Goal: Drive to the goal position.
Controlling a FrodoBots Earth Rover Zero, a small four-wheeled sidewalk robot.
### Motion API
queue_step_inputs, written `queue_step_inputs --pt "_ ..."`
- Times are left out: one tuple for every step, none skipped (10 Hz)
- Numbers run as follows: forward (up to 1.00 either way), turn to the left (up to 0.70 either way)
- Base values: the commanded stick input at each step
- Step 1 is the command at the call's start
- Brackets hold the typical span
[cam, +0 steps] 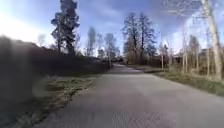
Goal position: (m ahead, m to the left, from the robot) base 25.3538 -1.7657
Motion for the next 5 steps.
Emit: queue_step_inputs --pt "1.00 0.00" --pt "1.00 0.00" --pt "1.00 0.00" --pt "1.00 0.00" --pt "1.00 0.00"
